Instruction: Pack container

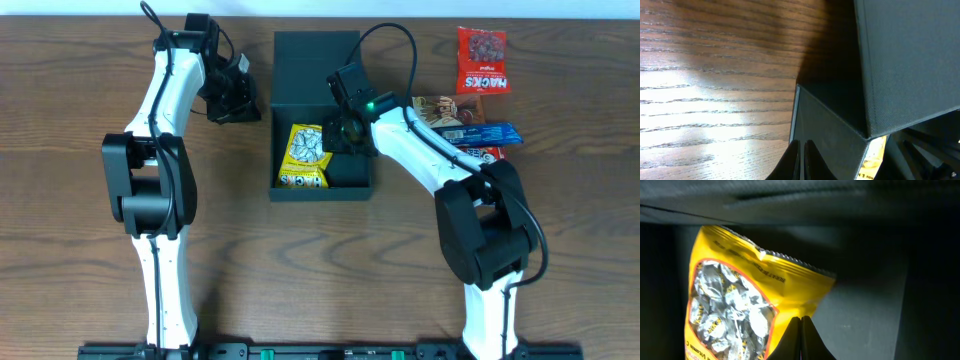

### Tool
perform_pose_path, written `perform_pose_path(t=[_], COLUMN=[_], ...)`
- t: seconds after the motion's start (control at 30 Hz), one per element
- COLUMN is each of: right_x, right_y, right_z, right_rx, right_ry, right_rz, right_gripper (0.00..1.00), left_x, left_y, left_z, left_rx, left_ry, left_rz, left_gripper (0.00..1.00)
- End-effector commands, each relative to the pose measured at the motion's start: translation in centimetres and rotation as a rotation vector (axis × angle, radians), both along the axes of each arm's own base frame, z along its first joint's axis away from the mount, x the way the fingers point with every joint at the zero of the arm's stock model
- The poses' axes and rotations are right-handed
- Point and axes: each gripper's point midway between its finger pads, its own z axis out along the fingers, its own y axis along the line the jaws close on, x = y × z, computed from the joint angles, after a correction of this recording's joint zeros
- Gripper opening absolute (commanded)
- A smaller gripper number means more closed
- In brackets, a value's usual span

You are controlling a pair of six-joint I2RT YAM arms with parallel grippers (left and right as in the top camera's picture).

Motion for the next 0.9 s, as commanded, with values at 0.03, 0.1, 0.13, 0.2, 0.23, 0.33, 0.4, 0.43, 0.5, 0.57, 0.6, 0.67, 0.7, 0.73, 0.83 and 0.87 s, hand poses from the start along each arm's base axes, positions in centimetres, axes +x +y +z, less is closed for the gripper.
perform_pose_path(t=[0.03, 0.1, 0.13, 0.2, 0.23, 0.33, 0.4, 0.43, 0.5, 0.57, 0.6, 0.67, 0.7, 0.73, 0.83, 0.87], right_x=[0.4, 0.1, -0.1, -0.3, -0.2, 0.1, 0.4, 0.4, 0.2, 0.1, 0.1, 0.2, 0.2, 0.3, 0.2, 0.2], right_y=[0.4, 0.2, 0.0, -0.8, -1.3, -1.2, -1.0, -0.9, -0.9, -1.0, -1.0, -0.9, -0.9, -0.9, -0.5, -0.3], right_z=[-0.4, -0.5, -0.3, 0.1, 0.2, 0.2, -0.2, -0.7, -1.2, -1.6, -1.7, -1.7, -1.8, -1.8, -2.4, -2.7], right_rx=[-0.007, -0.016, -0.022, -0.06, -0.092, -0.095, -0.092, -0.092, -0.092, -0.097, -0.097, -0.096, -0.095, -0.095, -0.08, -0.07], right_ry=[-0.013, 0.004, 0.015, 0.031, 0.028, 0.013, 0.007, 0.014, 0.028, 0.036, 0.038, 0.037, 0.034, 0.033, 0.044, 0.051], right_rz=[0.027, 0.026, 0.025, 0.013, 0.003, 0.001, 0.003, 0.004, 0.007, 0.007, 0.007, 0.007, 0.007, 0.007, 0.014, 0.018], right_gripper=[0.01, 0.01, 0.01, 0.01, 0.01, 0.01, 0.01, 0.01, 0.01, 0.01, 0.01, 0.01, 0.01, 0.01, 0.01, 0.01], left_x=[0.0, 0.0, 0.0, 0.0, 0.0, 0.2, 0.2, 0.3, 0.3, 0.2, 0.3, 0.3, 0.3, 0.2, 0.2, 0.2], left_y=[0.0, 0.0, 0.0, 0.0, 0.0, 0.0, -0.1, -0.1, -0.1, -0.3, -0.4, -0.5, -0.5, -0.6, -0.7, -0.7], left_z=[0.4, 0.4, 0.4, 0.4, 0.4, 0.4, 0.5, 0.5, 0.5, 0.5, 0.5, 0.5, 0.5, 0.4, 0.5, 0.5], left_rx=[-0.009, -0.009, -0.01, -0.01, -0.01, -0.01, -0.012, -0.012, -0.012, -0.012, -0.012, -0.012, -0.012, -0.012, -0.012, -0.012], left_ry=[-0.012, -0.012, -0.012, -0.012, -0.013, -0.018, -0.015, -0.015, -0.015, -0.017, -0.018, -0.02, -0.02, -0.02, -0.02, -0.02], left_rz=[-0.007, -0.007, -0.007, -0.007, -0.007, -0.007, 0.004, 0.006, 0.004, 0.001, 0.0, -0.002, -0.004, -0.005, -0.007, -0.008], left_gripper=[0.06, 0.06, 0.06, 0.06, 0.06, 0.06, 0.06, 0.06, 0.06, 0.06, 0.06, 0.06, 0.06, 0.06, 0.06, 0.06])
